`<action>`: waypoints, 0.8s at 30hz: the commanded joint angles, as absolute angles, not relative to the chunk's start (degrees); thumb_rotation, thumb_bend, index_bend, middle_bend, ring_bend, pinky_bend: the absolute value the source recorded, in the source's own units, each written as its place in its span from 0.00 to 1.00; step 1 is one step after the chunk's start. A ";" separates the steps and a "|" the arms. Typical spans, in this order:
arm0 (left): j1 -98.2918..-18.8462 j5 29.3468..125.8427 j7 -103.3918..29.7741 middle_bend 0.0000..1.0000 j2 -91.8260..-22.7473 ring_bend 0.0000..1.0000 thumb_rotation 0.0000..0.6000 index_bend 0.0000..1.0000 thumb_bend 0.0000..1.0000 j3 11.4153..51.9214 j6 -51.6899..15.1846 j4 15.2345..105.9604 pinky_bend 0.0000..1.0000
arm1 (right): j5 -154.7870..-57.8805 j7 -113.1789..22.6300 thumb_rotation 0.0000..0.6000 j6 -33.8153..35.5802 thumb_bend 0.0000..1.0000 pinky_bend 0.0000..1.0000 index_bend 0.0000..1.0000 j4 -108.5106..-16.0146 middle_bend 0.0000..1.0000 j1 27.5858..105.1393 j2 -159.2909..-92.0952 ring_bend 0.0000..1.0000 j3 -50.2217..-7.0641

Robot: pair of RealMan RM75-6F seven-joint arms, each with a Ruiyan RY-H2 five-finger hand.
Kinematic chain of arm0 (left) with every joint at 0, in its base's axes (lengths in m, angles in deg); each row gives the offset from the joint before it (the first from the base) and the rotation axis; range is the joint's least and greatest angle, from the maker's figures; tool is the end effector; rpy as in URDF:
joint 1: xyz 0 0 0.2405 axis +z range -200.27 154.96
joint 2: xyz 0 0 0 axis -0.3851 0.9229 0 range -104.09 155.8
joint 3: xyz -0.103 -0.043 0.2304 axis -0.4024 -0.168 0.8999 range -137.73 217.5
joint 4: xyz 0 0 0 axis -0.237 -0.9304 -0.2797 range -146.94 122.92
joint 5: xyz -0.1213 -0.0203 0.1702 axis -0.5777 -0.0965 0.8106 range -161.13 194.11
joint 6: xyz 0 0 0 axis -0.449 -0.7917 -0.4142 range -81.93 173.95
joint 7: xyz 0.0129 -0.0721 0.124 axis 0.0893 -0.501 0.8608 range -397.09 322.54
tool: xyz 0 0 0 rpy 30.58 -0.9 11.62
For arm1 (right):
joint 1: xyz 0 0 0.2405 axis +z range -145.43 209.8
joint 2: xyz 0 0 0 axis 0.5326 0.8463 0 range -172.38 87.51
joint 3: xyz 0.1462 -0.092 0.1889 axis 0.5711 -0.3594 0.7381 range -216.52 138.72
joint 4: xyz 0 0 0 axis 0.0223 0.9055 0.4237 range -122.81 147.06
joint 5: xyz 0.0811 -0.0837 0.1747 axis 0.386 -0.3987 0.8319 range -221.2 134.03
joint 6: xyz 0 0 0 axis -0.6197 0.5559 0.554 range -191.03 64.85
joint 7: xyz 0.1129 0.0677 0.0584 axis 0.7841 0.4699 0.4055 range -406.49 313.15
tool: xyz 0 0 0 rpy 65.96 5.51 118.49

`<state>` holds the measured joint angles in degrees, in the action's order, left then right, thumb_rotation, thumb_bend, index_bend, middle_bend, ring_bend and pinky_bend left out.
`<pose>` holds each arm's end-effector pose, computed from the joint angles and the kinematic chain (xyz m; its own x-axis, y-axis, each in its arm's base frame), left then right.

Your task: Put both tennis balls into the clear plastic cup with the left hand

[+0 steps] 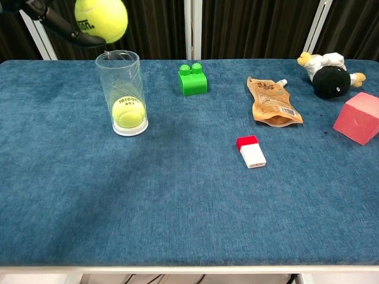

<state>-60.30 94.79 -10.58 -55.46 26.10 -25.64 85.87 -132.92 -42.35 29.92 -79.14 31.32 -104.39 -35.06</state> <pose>-0.1037 0.3214 0.0631 0.4075 -0.1333 0.9034 0.7816 -0.4607 -0.4205 -0.3163 -0.1522 0.1898 0.3810 0.1139 0.9175 -0.9241 0.0151 0.3819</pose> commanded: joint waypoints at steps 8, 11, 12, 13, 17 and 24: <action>-61.56 90.03 -14.74 0.62 -57.05 0.59 1.00 0.58 0.21 24.88 -22.05 79.88 0.80 | -132.65 -42.02 1.00 29.87 0.24 0.00 0.00 -79.39 0.00 31.25 -104.01 0.00 -34.92; -62.00 88.89 -15.54 0.61 -57.55 0.59 1.00 0.57 0.21 24.93 -20.82 79.16 0.80 | -132.69 -41.97 1.00 29.68 0.24 0.00 0.00 -79.33 0.00 31.33 -104.13 0.00 -34.97; -62.07 88.62 -15.88 0.61 -57.64 0.58 1.00 0.57 0.21 24.96 -20.52 79.06 0.80 | -132.71 -41.80 1.00 29.63 0.24 0.00 0.00 -79.26 0.00 31.35 -104.18 0.00 -34.98; -62.17 88.48 -16.28 0.61 -57.81 0.58 1.00 0.57 0.21 24.98 -20.34 78.78 0.80 | -132.65 -41.57 1.00 29.54 0.24 0.00 0.00 -79.16 0.00 31.36 -104.21 0.00 -34.99; -62.39 88.64 -17.49 0.60 -58.84 0.58 1.00 0.56 0.21 25.15 -20.47 77.27 0.79 | -132.26 -41.53 1.00 29.29 0.24 0.00 0.00 -78.95 0.00 31.45 -104.29 0.00 -34.82; -63.05 89.89 -19.72 0.46 -59.93 0.49 1.00 0.38 0.20 25.45 -20.36 75.45 0.73 | -132.39 -42.10 1.00 28.89 0.24 0.00 0.00 -79.20 0.00 31.78 -104.51 0.00 -34.79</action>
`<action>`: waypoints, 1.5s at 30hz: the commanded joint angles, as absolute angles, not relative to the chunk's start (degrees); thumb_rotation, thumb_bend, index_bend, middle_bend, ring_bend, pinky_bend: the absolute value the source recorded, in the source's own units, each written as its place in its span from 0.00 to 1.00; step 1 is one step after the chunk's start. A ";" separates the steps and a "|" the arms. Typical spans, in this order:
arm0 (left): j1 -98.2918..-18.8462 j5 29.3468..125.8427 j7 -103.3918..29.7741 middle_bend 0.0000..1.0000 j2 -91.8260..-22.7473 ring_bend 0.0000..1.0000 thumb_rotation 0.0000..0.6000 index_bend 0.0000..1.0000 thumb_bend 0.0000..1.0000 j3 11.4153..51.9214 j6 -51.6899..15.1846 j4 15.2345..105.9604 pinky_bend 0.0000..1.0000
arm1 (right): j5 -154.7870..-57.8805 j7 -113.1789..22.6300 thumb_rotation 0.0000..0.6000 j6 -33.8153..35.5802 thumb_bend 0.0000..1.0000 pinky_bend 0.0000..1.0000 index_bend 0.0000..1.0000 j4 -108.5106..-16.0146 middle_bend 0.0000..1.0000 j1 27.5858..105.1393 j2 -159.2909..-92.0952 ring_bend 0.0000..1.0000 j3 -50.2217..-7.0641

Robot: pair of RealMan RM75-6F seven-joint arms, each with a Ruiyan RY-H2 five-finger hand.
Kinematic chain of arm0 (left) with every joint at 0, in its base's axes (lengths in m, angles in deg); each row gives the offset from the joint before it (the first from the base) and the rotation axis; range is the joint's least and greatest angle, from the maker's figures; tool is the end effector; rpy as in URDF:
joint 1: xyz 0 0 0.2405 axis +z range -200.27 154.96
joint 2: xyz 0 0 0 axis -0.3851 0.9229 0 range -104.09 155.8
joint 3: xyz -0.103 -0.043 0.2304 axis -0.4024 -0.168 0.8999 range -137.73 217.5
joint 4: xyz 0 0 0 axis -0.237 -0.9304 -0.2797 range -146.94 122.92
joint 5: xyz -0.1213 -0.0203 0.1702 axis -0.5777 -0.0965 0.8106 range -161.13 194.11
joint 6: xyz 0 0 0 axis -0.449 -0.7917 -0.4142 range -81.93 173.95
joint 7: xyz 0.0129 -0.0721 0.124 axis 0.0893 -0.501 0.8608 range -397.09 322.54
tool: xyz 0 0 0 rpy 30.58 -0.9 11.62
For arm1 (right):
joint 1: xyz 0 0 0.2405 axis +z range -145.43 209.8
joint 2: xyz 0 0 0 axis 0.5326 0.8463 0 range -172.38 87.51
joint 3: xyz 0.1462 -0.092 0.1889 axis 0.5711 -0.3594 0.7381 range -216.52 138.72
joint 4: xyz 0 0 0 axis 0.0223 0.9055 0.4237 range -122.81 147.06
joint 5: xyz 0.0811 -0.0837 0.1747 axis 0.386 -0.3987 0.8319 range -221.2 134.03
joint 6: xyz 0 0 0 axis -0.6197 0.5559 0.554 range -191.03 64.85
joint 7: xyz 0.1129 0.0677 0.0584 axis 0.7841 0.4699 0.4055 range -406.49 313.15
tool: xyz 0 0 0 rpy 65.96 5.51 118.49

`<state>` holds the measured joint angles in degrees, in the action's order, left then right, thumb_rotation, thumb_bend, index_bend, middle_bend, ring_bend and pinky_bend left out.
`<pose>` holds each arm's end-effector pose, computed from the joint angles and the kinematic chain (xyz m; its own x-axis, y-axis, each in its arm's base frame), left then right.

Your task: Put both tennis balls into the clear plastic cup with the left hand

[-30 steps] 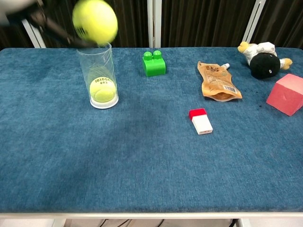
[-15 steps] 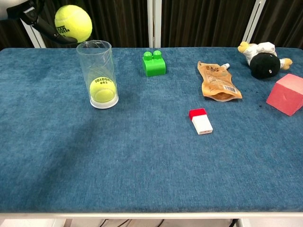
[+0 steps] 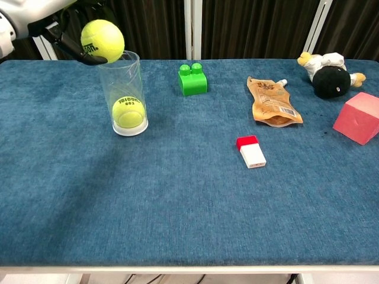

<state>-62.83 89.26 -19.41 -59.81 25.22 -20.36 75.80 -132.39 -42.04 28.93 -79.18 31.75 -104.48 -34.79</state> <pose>-0.1235 0.3519 0.0388 0.3603 -0.0142 0.9327 0.8508 -0.4050 -0.3348 -0.3169 -0.1558 0.1883 0.3737 0.1051 0.9216 -0.9272 0.0175 0.3740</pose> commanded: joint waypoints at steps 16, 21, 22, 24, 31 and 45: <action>-62.49 90.78 -20.55 0.29 -57.71 0.37 1.00 0.20 0.17 26.68 -20.51 77.35 0.64 | -132.04 -42.47 1.00 28.43 0.24 0.00 0.00 -79.16 0.00 31.92 -104.63 0.00 -34.76; -62.20 91.10 -20.82 0.21 -56.48 0.29 1.00 0.15 0.16 27.01 -20.49 78.65 0.59 | -132.22 -42.91 1.00 28.16 0.24 0.00 0.00 -79.41 0.00 32.02 -104.71 0.00 -34.96; -62.05 91.25 -20.88 0.19 -56.37 0.26 1.00 0.15 0.16 27.03 -20.82 78.76 0.57 | -132.33 -43.04 1.00 28.21 0.24 0.00 0.00 -79.50 0.00 32.01 -104.73 0.00 -35.00; -61.71 91.48 -20.95 0.19 -55.89 0.25 1.00 0.15 0.16 27.08 -21.39 79.29 0.56 | -132.45 -43.18 1.00 28.35 0.24 0.00 0.00 -79.57 0.00 31.96 -104.71 0.00 -35.04; -56.51 95.12 -20.35 0.22 -50.93 0.25 1.00 0.23 0.16 29.42 -28.63 82.79 0.55 | -132.24 -43.13 1.00 28.15 0.24 0.00 0.00 -79.54 0.00 31.92 -104.50 0.00 -35.10; -33.29 99.87 -31.37 0.00 -45.00 0.00 1.00 0.00 0.10 44.70 -45.05 74.05 0.03 | -134.58 -50.81 1.00 23.68 0.18 0.00 0.00 -76.10 0.00 34.87 -106.36 0.00 -36.39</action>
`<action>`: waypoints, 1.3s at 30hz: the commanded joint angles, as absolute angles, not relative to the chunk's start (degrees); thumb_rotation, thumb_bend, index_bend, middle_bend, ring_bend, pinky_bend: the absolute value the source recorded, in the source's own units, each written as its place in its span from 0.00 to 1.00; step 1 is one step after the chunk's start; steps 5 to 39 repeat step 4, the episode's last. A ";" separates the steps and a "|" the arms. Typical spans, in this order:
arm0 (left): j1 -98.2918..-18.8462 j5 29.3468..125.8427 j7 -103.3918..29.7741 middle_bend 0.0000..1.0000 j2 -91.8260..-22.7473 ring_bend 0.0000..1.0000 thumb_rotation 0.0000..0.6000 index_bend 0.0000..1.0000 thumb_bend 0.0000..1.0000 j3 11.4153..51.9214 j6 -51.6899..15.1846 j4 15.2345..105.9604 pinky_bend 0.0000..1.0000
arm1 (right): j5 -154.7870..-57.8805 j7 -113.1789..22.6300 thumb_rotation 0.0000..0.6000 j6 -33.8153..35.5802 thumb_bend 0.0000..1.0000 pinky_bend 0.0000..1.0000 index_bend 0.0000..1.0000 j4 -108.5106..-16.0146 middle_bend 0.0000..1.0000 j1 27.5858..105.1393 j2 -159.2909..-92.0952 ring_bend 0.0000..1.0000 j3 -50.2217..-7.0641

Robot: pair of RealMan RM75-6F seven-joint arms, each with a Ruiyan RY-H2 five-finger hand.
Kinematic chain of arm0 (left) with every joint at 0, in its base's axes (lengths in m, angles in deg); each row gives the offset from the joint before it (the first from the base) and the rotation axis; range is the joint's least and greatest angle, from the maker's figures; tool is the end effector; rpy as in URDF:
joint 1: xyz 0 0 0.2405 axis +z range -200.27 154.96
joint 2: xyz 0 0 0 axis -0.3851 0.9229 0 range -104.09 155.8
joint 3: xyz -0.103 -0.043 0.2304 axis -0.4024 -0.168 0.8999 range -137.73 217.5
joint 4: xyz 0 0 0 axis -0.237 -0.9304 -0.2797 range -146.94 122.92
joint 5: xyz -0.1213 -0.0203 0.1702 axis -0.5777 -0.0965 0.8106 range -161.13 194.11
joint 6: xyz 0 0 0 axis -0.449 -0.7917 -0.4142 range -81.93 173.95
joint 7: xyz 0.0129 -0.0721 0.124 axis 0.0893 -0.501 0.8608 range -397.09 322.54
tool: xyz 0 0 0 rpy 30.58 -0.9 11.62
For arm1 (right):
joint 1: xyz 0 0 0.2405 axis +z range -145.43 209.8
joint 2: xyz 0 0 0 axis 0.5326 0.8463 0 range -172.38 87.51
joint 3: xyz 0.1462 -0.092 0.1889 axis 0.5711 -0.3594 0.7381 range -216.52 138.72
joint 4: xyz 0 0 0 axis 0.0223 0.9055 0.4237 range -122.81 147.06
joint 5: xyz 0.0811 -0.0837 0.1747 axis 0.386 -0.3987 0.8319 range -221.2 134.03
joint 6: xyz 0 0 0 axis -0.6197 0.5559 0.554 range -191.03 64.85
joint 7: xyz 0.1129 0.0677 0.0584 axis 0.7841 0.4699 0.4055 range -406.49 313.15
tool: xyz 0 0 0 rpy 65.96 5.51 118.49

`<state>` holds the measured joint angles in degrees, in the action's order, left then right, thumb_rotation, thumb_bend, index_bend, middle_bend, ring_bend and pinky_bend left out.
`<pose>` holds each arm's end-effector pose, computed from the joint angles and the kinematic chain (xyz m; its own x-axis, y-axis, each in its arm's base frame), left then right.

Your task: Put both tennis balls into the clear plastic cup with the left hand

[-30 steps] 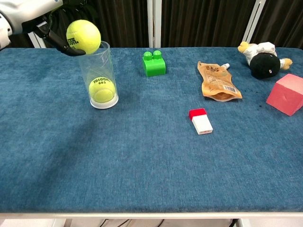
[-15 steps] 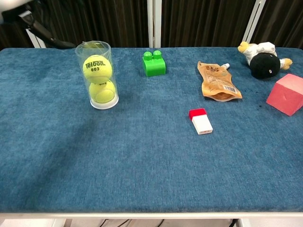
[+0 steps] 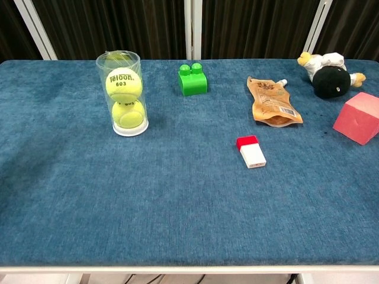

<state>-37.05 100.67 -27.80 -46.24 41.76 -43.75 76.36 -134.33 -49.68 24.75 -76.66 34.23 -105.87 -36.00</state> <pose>-0.2849 0.2138 0.1213 0.4814 -0.0689 0.8738 0.8647 -0.1259 -0.4863 -0.3187 -0.1660 0.1703 0.5115 0.0318 0.8587 -0.8577 -0.0419 0.5124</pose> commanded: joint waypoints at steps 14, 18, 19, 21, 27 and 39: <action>-30.88 100.46 -36.00 0.00 -44.85 0.00 1.00 0.00 0.10 45.28 -45.69 71.80 0.02 | -134.34 -52.72 1.00 22.24 0.18 0.00 0.00 -75.58 0.00 35.50 -107.19 0.00 -36.71; -30.88 100.46 -36.00 0.00 -44.85 0.00 1.00 0.00 0.10 45.28 -45.69 71.80 0.02 | -134.34 -52.72 1.00 22.24 0.18 0.00 0.00 -75.58 0.00 35.50 -107.19 0.00 -36.71; -30.88 100.46 -36.00 0.00 -44.85 0.00 1.00 0.00 0.10 45.28 -45.69 71.80 0.02 | -134.34 -52.72 1.00 22.24 0.18 0.00 0.00 -75.58 0.00 35.50 -107.19 0.00 -36.71; -30.88 100.46 -36.00 0.00 -44.85 0.00 1.00 0.00 0.10 45.28 -45.69 71.80 0.02 | -134.34 -52.72 1.00 22.24 0.18 0.00 0.00 -75.58 0.00 35.50 -107.19 0.00 -36.71; -30.88 100.46 -36.00 0.00 -44.85 0.00 1.00 0.00 0.10 45.28 -45.69 71.80 0.02 | -134.34 -52.72 1.00 22.24 0.18 0.00 0.00 -75.58 0.00 35.50 -107.19 0.00 -36.71; -30.88 100.46 -36.00 0.00 -44.85 0.00 1.00 0.00 0.10 45.28 -45.69 71.80 0.02 | -134.34 -52.72 1.00 22.24 0.18 0.00 0.00 -75.58 0.00 35.50 -107.19 0.00 -36.71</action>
